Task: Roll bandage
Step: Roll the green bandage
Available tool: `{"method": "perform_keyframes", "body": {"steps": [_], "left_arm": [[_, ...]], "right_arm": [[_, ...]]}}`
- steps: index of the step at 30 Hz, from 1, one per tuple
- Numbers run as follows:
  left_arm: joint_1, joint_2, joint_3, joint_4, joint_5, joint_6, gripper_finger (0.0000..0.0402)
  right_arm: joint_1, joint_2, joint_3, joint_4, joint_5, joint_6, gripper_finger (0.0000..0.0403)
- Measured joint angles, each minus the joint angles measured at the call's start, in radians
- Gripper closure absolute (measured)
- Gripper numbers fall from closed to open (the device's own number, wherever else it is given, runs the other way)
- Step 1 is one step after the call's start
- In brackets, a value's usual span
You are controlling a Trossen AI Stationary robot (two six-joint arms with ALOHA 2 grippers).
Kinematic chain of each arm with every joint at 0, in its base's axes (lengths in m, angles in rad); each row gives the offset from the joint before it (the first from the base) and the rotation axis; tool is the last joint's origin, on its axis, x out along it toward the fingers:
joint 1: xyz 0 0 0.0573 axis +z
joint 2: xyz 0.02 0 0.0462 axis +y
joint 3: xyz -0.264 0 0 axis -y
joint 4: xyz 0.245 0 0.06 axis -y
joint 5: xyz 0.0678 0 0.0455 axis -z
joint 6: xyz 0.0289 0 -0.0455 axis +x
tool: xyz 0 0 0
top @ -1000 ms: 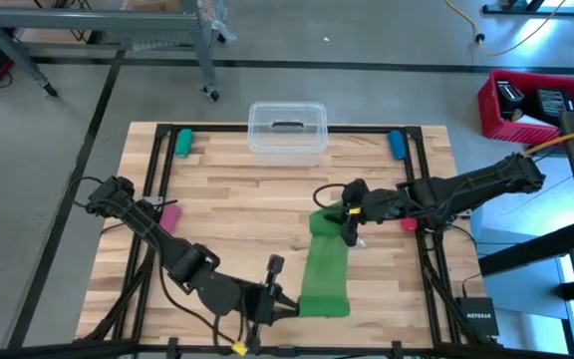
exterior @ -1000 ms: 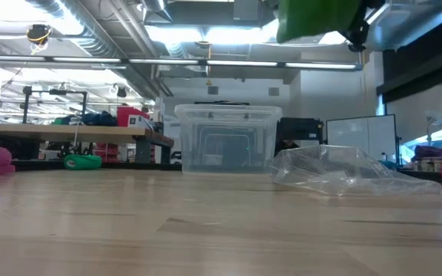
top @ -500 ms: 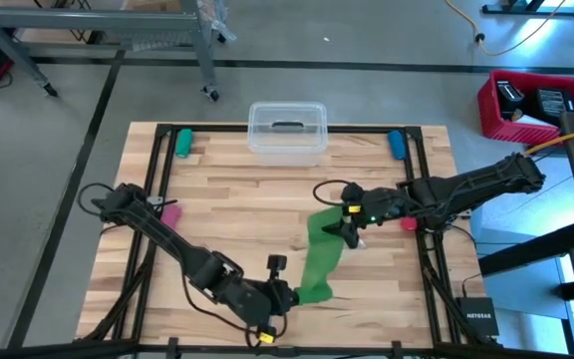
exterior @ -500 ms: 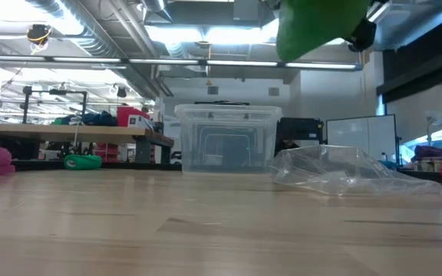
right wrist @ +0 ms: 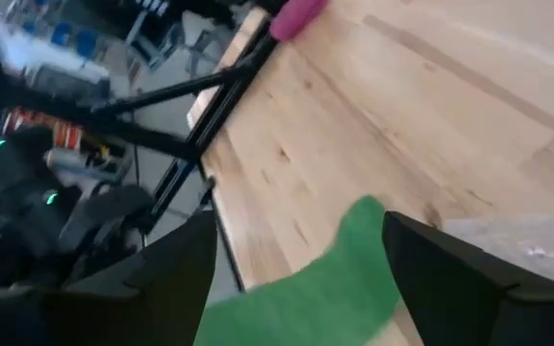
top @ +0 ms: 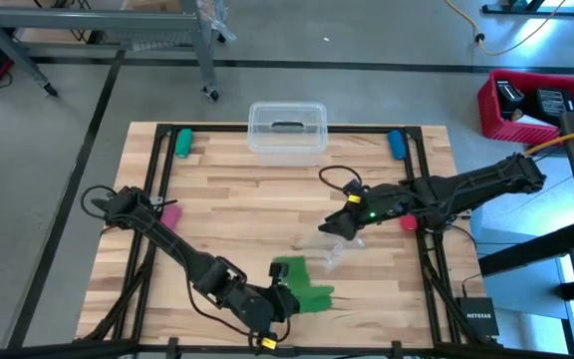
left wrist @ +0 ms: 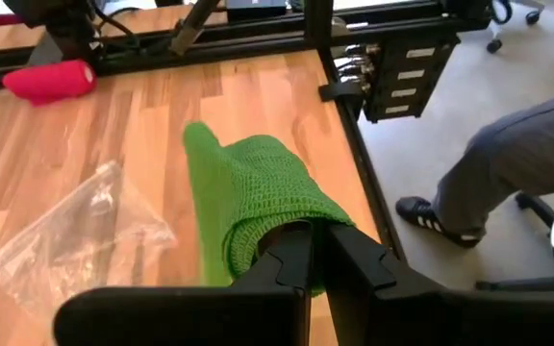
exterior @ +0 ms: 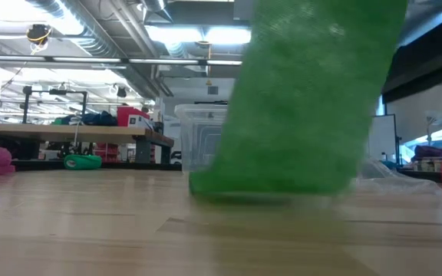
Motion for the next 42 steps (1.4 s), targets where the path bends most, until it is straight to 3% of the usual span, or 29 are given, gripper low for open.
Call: {"method": "perform_keyframes", "body": {"steps": [14,22,25,29,33,35,38,42], "left_arm": [[-0.008,-0.073,0.117,0.037,-0.037,0.112,0.0391],[0.022,-0.112,0.117,0.081,-0.095,0.222,0.0391],[0.039,-0.113,0.089,0.242,-0.099,0.346,0.0391],[0.047,-0.123,0.047,0.293,-0.109,0.385,0.0391],[0.046,-0.126,-0.012,0.412,-0.111,0.371,0.0391],[0.041,-0.129,-0.030,0.442,-0.112,0.371,0.0391],[0.033,-0.130,-0.047,0.456,-0.126,0.370,0.0391],[0.022,-0.129,-0.048,0.461,-0.159,0.359,0.0391]], "right_arm": [[0.003,-0.297,0.002,-0.082,0.015,-0.373,0.0107],[0.003,-0.324,0.002,-0.117,0.080,-0.391,0.0107],[-0.003,-0.310,0.002,-0.084,0.051,-0.400,0.0107],[-0.011,-0.317,0.011,-0.092,-0.080,-0.456,0.0107],[0.034,-0.350,0.018,-0.138,-0.372,-0.468,0.0107],[0.079,-0.359,0.020,-0.158,-0.432,-0.436,0.0107],[0.177,-0.359,0.020,-0.214,-0.367,-0.417,0.0107],[0.338,-0.357,-0.014,-0.261,-0.132,-0.423,0.0107]]}}
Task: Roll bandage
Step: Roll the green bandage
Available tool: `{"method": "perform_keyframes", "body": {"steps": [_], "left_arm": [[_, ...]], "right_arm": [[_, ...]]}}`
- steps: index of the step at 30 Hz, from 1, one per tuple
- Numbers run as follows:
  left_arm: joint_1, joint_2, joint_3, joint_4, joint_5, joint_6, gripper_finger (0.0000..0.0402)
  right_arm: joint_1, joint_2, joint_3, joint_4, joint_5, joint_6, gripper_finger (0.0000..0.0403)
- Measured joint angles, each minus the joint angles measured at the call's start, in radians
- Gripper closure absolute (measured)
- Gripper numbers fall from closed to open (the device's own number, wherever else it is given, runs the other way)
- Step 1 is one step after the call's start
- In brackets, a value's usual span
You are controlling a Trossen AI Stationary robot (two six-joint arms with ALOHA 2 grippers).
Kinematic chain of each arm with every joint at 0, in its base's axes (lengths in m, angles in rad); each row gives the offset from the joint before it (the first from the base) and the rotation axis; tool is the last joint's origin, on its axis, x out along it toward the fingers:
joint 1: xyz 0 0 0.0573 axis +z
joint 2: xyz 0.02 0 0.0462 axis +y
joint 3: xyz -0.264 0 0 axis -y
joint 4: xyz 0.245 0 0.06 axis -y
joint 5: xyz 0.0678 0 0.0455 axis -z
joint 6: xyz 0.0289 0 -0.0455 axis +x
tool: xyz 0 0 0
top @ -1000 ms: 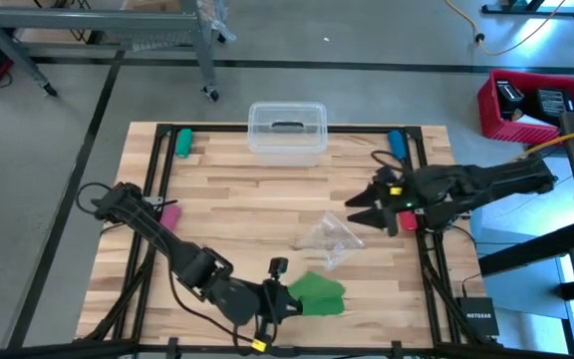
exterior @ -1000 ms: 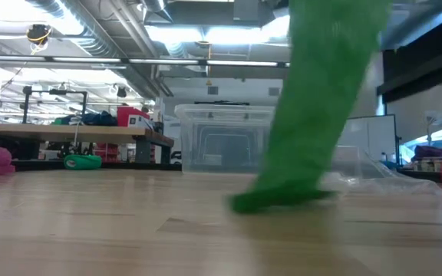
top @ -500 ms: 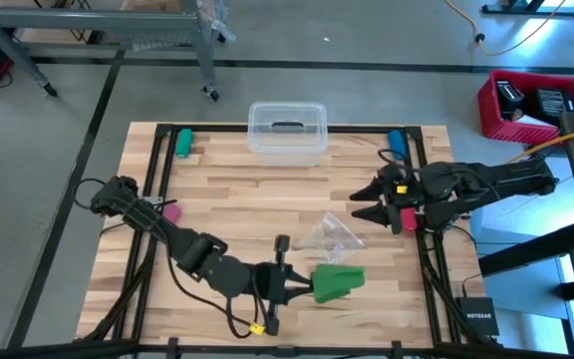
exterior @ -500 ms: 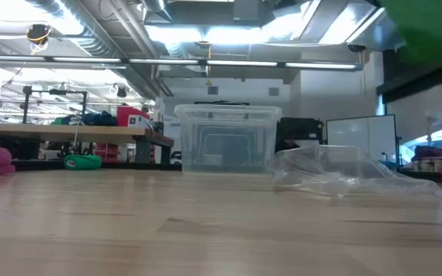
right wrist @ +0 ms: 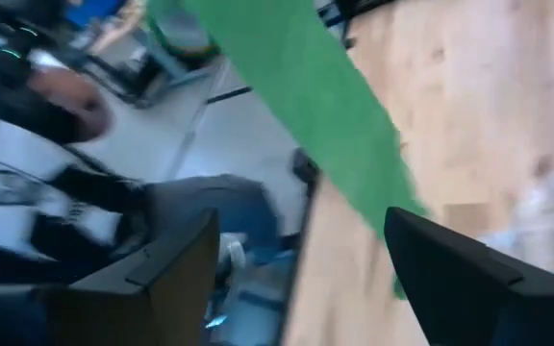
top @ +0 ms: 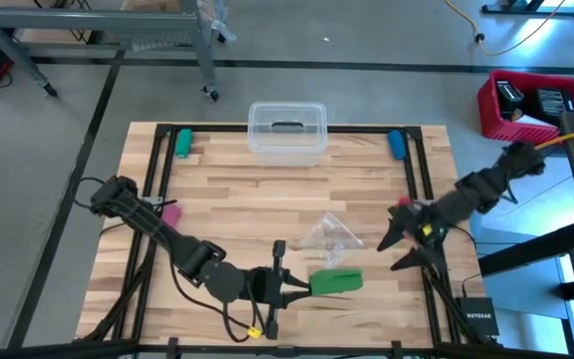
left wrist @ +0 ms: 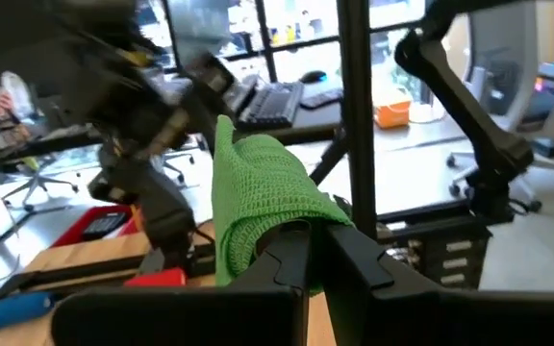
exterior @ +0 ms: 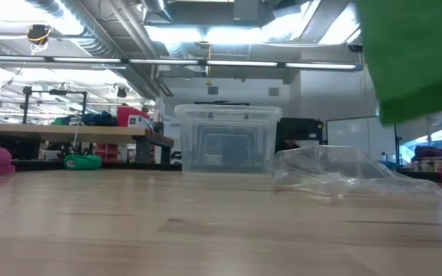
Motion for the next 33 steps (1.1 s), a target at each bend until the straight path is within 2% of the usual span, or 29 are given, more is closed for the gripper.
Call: {"method": "perform_keyframes", "body": {"steps": [3,6,9,14,19,23,26,28,33], "left_arm": [[-0.005,-0.003,0.000,0.012,-0.037,0.010,0.0391],[-0.004,-0.003,0.000,0.020,-0.041,0.004,0.0391],[0.006,-0.003,0.000,0.019,-0.042,0.012,0.0391],[0.032,-0.003,0.000,0.020,-0.042,0.011,0.0391],[0.050,-0.003,0.000,0.015,-0.042,0.002,0.0391],[0.053,-0.003,0.000,0.016,-0.042,0.001,0.0391],[0.054,-0.003,0.000,0.015,-0.042,0.001,0.0391],[0.057,-0.003,0.000,0.016,-0.042,-0.003,0.0391],[0.059,-0.003,0.000,0.016,-0.037,-0.036,0.0391]], "right_arm": [[0.121,0.000,-0.083,0.078,0.234,-0.050,0.0107],[0.225,0.002,-0.193,0.237,0.455,-0.120,0.0107],[0.281,0.015,-0.289,0.425,0.622,-0.204,0.0107],[0.278,0.096,-0.376,0.666,0.657,-0.257,0.0107],[0.245,0.145,-0.339,0.683,0.578,-0.362,0.0107],[0.246,0.149,-0.326,0.679,0.614,-0.372,0.0113],[0.245,0.163,-0.326,0.677,0.686,-0.398,0.0146],[0.246,0.179,-0.326,0.675,0.723,-0.417,0.0186],[0.247,0.214,-0.326,0.675,0.812,-0.487,0.0342]]}}
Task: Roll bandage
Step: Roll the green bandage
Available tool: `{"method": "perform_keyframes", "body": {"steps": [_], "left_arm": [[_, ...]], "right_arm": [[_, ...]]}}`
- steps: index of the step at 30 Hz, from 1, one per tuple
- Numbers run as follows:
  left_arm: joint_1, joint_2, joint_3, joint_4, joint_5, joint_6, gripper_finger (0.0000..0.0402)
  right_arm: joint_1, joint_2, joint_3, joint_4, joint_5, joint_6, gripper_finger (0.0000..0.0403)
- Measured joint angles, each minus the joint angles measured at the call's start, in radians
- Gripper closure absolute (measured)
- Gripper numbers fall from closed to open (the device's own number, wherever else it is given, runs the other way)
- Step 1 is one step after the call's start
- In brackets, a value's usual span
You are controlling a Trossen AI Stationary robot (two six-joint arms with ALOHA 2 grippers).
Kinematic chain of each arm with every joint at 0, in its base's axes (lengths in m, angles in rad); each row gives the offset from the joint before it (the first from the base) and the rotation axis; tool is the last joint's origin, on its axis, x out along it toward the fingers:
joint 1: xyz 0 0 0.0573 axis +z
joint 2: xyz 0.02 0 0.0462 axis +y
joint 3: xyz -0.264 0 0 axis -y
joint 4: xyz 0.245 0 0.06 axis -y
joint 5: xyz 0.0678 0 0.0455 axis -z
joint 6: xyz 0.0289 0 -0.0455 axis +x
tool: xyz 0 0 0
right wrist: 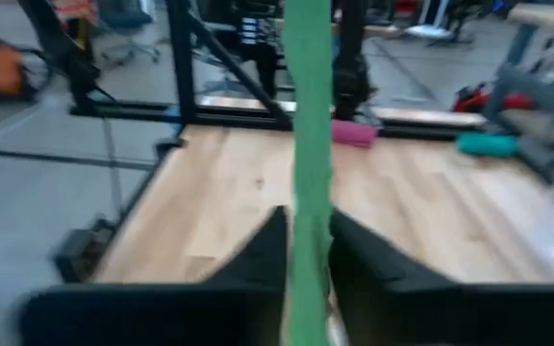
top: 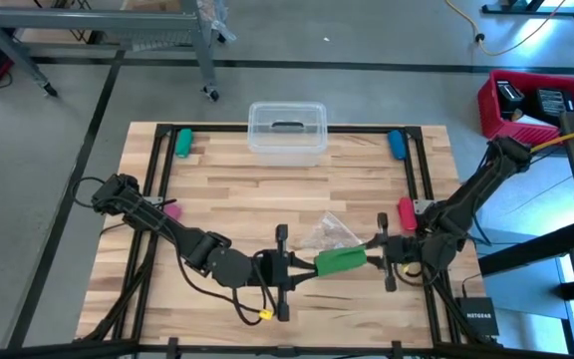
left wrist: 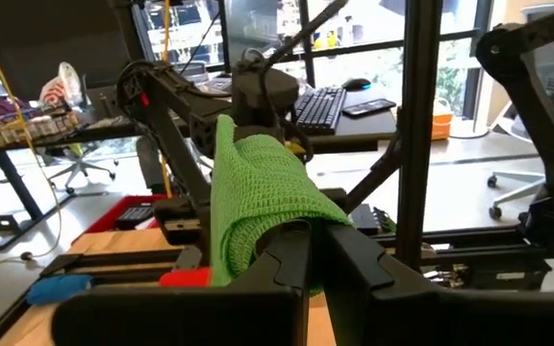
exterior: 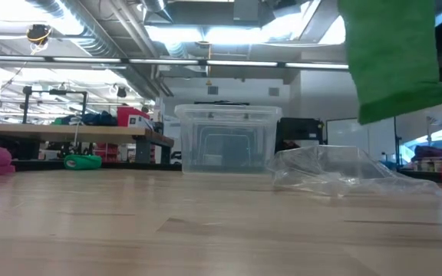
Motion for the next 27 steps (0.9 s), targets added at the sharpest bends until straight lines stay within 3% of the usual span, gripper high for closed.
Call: {"method": "perform_keyframes", "body": {"steps": [2,5,11,14,17,21,27], "left_arm": [[0.000,0.000,0.000,0.000,0.002,-0.007,0.0391],[0.000,0.000,0.000,0.001,0.043,-0.031,0.0391],[0.008,0.002,0.000,0.073,0.393,-0.091,0.0391],[0.007,0.002,0.000,0.147,0.498,-0.076,0.0391],[-0.002,0.002,0.000,0.222,0.502,-0.013,0.0391],[-0.004,0.002,0.000,0.308,0.445,0.060,0.0391],[0.020,0.002,0.000,0.346,0.219,0.130,0.0391]], "right_arm": [[0.000,0.003,0.000,0.004,0.038,-0.061,0.0386],[0.000,0.003,0.000,0.032,0.160,-0.130,0.0384],[0.000,0.002,0.001,0.086,0.322,-0.322,0.0394],[0.000,0.002,0.001,0.084,0.393,-0.358,0.0398],[0.000,0.002,0.001,0.090,0.395,-0.365,0.0397],[0.000,0.009,0.002,0.091,0.306,-0.321,0.0399],[0.000,0.009,0.002,0.092,0.218,-0.250,0.0381]]}}
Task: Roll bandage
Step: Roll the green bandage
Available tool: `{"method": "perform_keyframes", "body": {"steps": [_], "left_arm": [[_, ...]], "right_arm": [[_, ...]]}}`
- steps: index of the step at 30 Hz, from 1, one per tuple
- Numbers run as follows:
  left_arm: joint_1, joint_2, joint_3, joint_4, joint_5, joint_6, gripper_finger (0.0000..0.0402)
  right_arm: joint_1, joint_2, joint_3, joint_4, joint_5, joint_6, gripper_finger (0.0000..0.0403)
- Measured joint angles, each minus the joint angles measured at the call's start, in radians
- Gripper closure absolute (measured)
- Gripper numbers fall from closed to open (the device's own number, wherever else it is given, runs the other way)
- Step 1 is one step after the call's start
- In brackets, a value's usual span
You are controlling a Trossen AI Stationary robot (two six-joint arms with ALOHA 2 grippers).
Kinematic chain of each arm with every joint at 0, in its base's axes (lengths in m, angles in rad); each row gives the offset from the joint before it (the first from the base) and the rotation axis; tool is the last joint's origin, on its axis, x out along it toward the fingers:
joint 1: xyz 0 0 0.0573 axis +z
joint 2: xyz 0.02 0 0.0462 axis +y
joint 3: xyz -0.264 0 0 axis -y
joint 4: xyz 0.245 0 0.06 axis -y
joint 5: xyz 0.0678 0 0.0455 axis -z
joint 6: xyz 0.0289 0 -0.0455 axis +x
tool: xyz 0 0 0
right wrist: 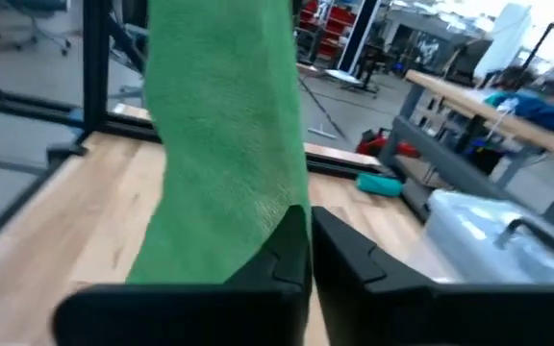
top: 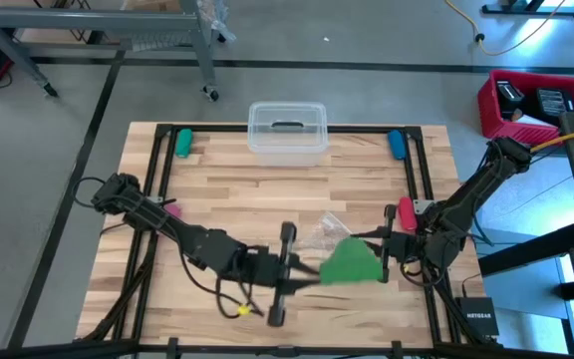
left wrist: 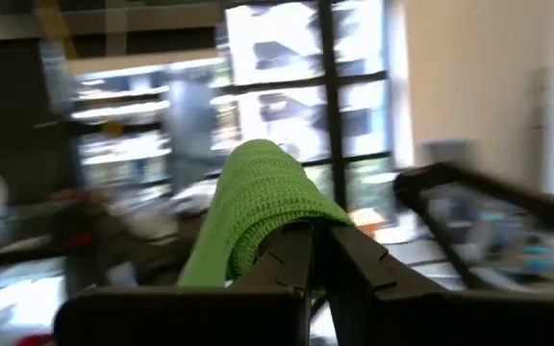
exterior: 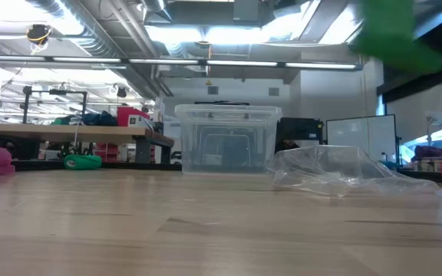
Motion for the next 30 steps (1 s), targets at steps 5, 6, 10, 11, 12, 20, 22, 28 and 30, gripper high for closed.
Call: {"method": "perform_keyframes", "body": {"steps": [5,6,10,11,12,20,22,28,30], "left_arm": [[0.022,0.000,0.000,-0.042,-0.106,0.025,0.0391],[0.025,0.000,0.000,-0.044,-0.106,0.024,0.0391],[0.026,0.000,0.000,-0.059,-0.110,0.024,0.0391],[0.025,0.000,0.000,-0.059,-0.111,0.026,0.0391],[0.024,-0.001,0.000,-0.060,-0.111,0.027,0.0391],[0.001,-0.007,0.001,-0.073,-0.113,0.084,0.0391],[0.001,-0.007,0.001,-0.072,-0.113,0.091,0.0391],[0.002,-0.007,0.001,-0.071,-0.114,0.094,0.0391],[0.004,-0.007,0.001,-0.071,-0.114,0.094,0.0391]], "right_arm": [[0.000,0.000,0.000,0.006,-0.055,0.132,0.0319],[0.000,0.000,0.000,0.014,-0.068,0.150,0.0301],[0.000,-0.016,0.024,0.007,-0.129,0.165,0.0224],[0.000,-0.026,0.041,-0.014,-0.137,0.166,0.0206],[0.000,-0.037,0.062,-0.043,-0.151,0.167,0.0189],[0.000,-0.093,0.187,-0.379,-0.236,0.279,0.0115],[0.001,-0.093,0.195,-0.450,-0.277,0.349,0.0112],[0.002,-0.092,0.158,-0.658,-0.518,0.654,0.0112],[0.001,-0.084,0.115,-0.641,-0.504,0.692,0.0112]]}}
